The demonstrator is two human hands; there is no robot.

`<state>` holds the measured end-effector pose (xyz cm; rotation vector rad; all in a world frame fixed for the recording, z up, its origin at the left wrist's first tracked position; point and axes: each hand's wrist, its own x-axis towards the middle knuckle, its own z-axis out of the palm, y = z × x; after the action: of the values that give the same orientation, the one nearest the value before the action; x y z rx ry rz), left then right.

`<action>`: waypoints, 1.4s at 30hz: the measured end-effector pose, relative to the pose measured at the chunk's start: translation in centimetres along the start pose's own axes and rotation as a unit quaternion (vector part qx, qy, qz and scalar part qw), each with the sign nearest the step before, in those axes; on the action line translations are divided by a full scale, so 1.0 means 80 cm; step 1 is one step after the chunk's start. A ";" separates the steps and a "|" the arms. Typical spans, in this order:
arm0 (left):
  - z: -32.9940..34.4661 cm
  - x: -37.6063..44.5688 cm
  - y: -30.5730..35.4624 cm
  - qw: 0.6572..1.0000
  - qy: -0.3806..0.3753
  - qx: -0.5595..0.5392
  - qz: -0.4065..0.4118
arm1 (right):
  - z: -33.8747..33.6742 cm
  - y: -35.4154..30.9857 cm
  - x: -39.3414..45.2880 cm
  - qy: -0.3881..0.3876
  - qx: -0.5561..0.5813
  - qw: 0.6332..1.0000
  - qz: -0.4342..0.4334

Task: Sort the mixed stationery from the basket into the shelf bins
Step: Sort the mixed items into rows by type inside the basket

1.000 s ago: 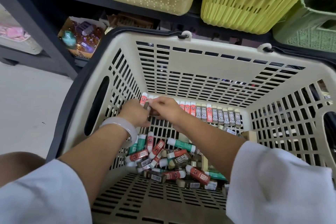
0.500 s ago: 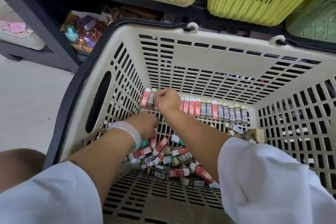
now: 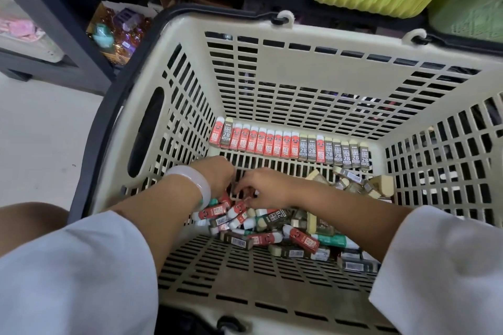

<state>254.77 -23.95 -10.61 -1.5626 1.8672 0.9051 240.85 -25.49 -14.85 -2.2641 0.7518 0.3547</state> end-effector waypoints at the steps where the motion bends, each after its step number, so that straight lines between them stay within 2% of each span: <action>1: -0.002 -0.001 0.000 1.000 0.009 -0.013 -0.006 | 0.001 -0.001 0.001 -0.005 -0.004 1.000 -0.003; 5: -0.014 0.003 -0.003 0.985 0.099 -0.139 -0.034 | -0.005 0.005 -0.003 -0.026 0.004 1.000 -0.016; 8: -0.017 0.009 -0.009 0.966 0.145 -0.199 -0.081 | -0.021 0.017 -0.017 0.031 0.133 0.990 0.044; 10: -0.016 0.013 -0.011 0.960 0.141 -0.221 -0.098 | -0.031 0.026 -0.021 0.147 0.259 0.947 0.121; 12: -0.017 0.014 -0.009 0.955 0.127 -0.248 -0.103 | -0.033 0.030 -0.010 0.258 0.356 0.879 0.186; 14: -0.018 0.014 -0.009 0.947 0.111 -0.281 -0.109 | -0.032 0.023 0.012 0.314 0.408 0.828 0.224; 17: -0.018 0.016 -0.010 0.933 0.107 -0.324 -0.111 | -0.030 0.007 0.051 0.346 0.427 0.794 0.262; 20: -0.016 0.018 -0.012 0.917 0.105 -0.371 -0.104 | -0.032 -0.003 0.072 0.346 0.415 0.791 0.285; 23: -0.017 0.021 -0.015 0.901 0.132 -0.403 -0.093 | -0.032 0.000 0.064 0.344 0.403 0.803 0.272; 25: -0.019 0.024 -0.016 0.892 0.155 -0.414 -0.091 | -0.029 0.001 0.045 0.324 0.413 0.819 0.232; 28: -0.022 0.025 -0.015 0.874 0.163 -0.451 -0.082 | -0.022 0.001 0.023 0.245 0.433 0.857 0.134; 30: -0.022 0.025 -0.015 0.865 0.163 -0.468 -0.074 | -0.018 0.002 0.019 0.232 0.460 0.849 0.118; 32: -0.020 0.024 -0.014 0.884 0.163 -0.433 -0.068 | -0.016 0.005 0.020 0.257 0.461 0.838 0.135; 34: -0.016 0.022 -0.011 0.927 0.150 -0.338 -0.065 | -0.016 0.008 0.025 0.299 0.449 0.826 0.166; 37: -0.009 0.013 -0.001 0.986 0.061 -0.151 -0.020 | -0.021 0.015 0.039 0.378 0.472 0.759 0.240; 38: -0.005 0.011 0.002 0.994 0.018 -0.105 -0.001 | -0.023 0.017 0.044 0.393 0.466 0.748 0.262; 40: 0.000 0.007 0.004 0.998 -0.050 -0.044 0.014 | -0.026 0.019 0.056 0.406 0.426 0.753 0.296; 42: 0.000 0.006 0.005 0.997 -0.075 -0.008 0.007 | -0.028 0.017 0.067 0.401 0.407 0.759 0.313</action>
<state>254.30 -24.18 -10.90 -1.4487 1.7717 1.0168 244.34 -30.03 -16.39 -1.1872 1.7042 -0.6229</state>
